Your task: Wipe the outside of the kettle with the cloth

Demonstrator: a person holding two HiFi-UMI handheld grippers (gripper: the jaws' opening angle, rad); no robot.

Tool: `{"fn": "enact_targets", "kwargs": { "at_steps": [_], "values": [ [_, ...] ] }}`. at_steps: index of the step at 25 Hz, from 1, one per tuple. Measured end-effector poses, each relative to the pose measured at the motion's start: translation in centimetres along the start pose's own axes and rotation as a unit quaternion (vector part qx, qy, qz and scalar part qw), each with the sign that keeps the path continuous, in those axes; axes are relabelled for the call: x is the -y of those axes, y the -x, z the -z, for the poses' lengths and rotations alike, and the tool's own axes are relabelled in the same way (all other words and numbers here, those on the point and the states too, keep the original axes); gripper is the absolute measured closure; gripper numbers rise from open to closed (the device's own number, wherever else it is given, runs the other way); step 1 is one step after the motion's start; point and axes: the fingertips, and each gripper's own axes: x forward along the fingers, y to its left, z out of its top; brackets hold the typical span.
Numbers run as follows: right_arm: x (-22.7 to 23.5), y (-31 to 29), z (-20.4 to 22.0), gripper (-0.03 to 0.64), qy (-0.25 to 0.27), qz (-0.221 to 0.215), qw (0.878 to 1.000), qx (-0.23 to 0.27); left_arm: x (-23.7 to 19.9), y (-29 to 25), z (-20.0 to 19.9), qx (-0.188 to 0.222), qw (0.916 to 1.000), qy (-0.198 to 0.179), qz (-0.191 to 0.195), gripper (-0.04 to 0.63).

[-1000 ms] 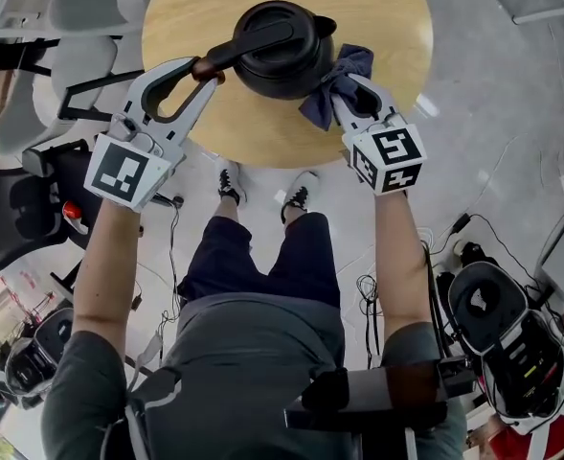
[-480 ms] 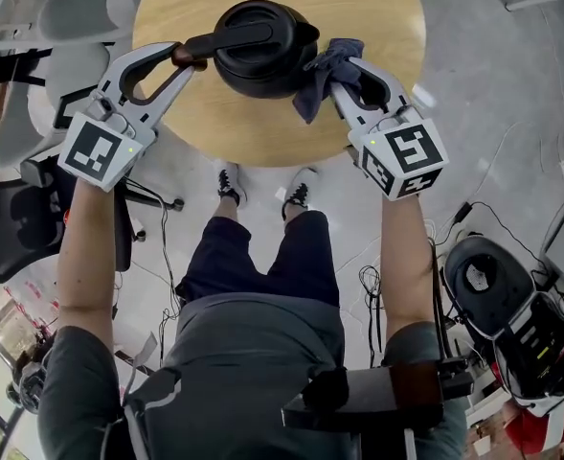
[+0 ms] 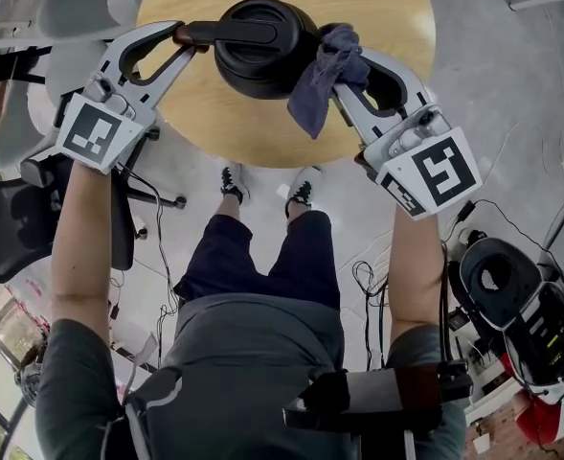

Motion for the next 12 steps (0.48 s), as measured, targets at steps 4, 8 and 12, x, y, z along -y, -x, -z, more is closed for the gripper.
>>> {"fn": "enact_targets", "kwargs": {
  "at_steps": [4,8,12],
  "values": [
    [-0.3,-0.4,3.3,0.521,-0.011,-0.014,1.0,-0.009,-0.6,-0.6,0.6,0.008,1.0,-0.004,-0.004,0.476],
    [0.3,-1.2,8.1,0.52,-0.009,-0.023,0.998,-0.056,-1.7,-2.2,0.9,0.022,0.9997,0.004,0.003,0.476],
    [-0.4,-1.5,11.5,0.52,-0.018,-0.028,0.995,-0.089,-1.8,-2.1,0.3,0.037,0.9991,-0.013,0.017,0.476]
  ]
}}
